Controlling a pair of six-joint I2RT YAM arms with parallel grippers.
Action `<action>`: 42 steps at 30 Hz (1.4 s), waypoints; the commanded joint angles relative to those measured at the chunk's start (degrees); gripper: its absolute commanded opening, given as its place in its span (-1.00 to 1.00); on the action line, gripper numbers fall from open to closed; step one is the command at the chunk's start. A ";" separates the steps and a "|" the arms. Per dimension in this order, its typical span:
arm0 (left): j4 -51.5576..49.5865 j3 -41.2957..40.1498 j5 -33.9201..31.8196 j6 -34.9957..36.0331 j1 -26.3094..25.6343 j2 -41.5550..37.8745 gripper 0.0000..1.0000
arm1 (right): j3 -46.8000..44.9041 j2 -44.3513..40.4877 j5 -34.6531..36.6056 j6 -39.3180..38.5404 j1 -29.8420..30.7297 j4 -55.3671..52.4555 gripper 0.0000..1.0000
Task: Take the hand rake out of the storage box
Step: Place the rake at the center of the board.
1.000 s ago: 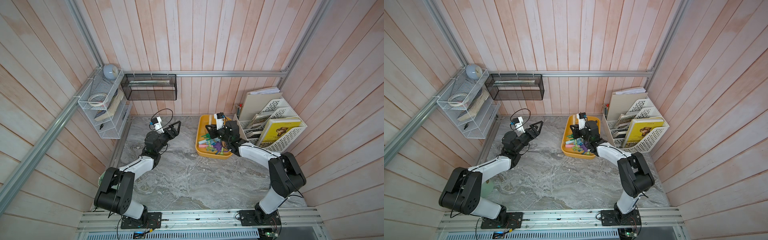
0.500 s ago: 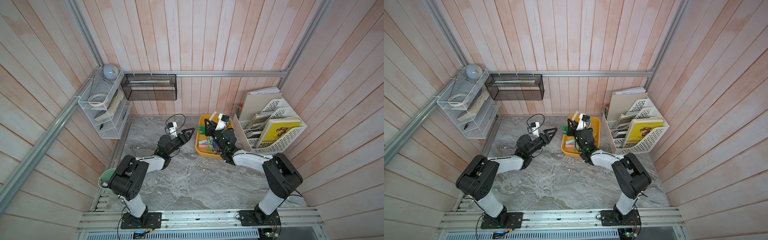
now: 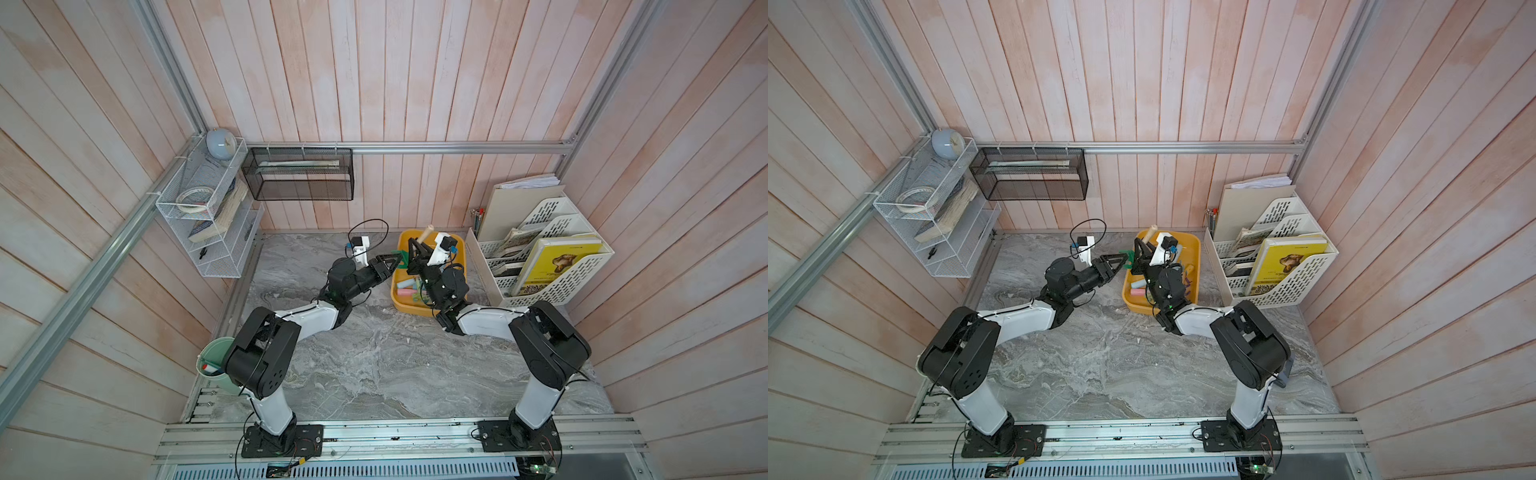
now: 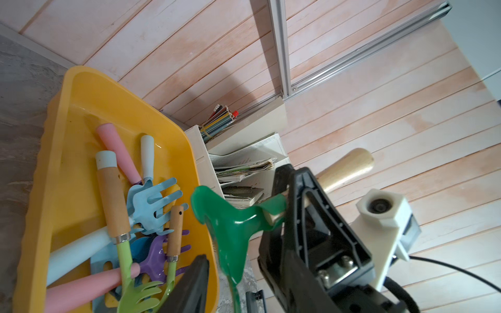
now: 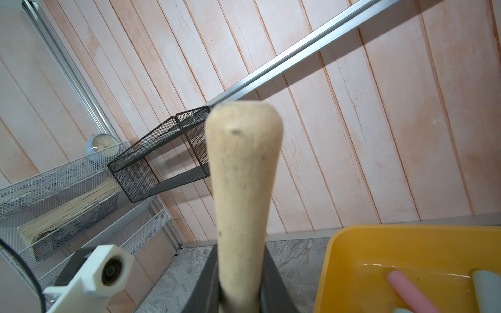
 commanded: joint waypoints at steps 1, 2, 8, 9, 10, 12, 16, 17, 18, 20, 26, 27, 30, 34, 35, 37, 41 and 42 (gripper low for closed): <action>-6.65 2.39 -0.36 4.20 0.00 0.81 -0.14 | -0.72 0.82 -0.89 -1.20 0.32 4.83 -1.00; -8.47 3.02 -0.80 5.27 0.00 0.68 -0.20 | -0.70 0.84 -1.10 -1.20 0.41 4.76 -1.00; -17.15 7.20 -2.66 12.64 0.06 -0.31 -1.00 | -1.07 0.49 -2.24 -0.78 0.50 4.71 -1.00; -18.96 8.47 -1.57 14.50 0.25 -0.14 -1.00 | -1.08 0.40 -2.55 -0.78 0.50 4.60 -1.00; -20.57 9.48 -1.16 15.73 0.49 -0.13 -1.00 | -1.14 0.32 -2.64 -0.78 0.50 4.47 -1.00; -24.69 11.93 -0.92 18.80 0.79 0.07 -1.00 | -1.34 0.06 -2.86 -0.78 0.63 4.41 -1.00; -34.11 18.24 0.86 27.18 1.50 1.22 -1.00 | -2.22 -1.03 -4.15 -1.13 0.50 4.23 -0.49; -37.63 20.34 0.68 30.47 2.23 1.18 -1.00 | -2.78 -2.21 -4.52 -1.13 0.31 3.60 -0.21; -41.01 22.18 0.48 33.85 3.41 1.11 -1.00 | -3.60 -3.72 -5.66 -1.13 -0.17 2.34 -0.02; -47.01 26.24 0.94 39.60 7.07 1.32 -1.00 | -5.58 -7.45 -6.73 -0.09 -1.37 0.13 0.25; -64.24 38.95 -6.63 61.48 16.26 5.12 -1.00 | -13.08 -20.62 -13.43 4.41 -7.92 -8.18 0.57; -68.14 40.95 -8.76 67.84 16.18 6.32 -1.00 | -14.92 -23.00 -13.31 4.43 -8.80 -9.54 0.62; -75.51 42.67 -14.71 80.70 16.39 8.76 -1.00 | -19.02 -28.33 -12.18 2.98 -11.06 -13.23 0.66; -76.94 39.46 -19.19 89.21 18.75 9.42 -1.00 | -20.82 -32.18 -12.20 1.59 -13.42 -17.26 0.67; -76.81 38.31 -18.89 90.77 19.67 9.33 -1.00 | -21.19 -32.74 -12.24 1.20 -13.63 -17.60 0.67; -75.80 35.44 -19.43 93.65 20.55 9.18 -1.00 | -21.37 -33.09 -12.34 0.47 -13.76 -18.04 0.67; -73.92 30.88 -19.67 99.90 21.56 10.75 -1.00 | -21.07 -32.04 -12.19 -0.25 -14.02 -18.49 0.67; -73.46 30.48 -19.36 99.70 22.21 11.52 -1.00 | -20.79 -31.50 -12.34 -0.16 -14.05 -18.61 0.67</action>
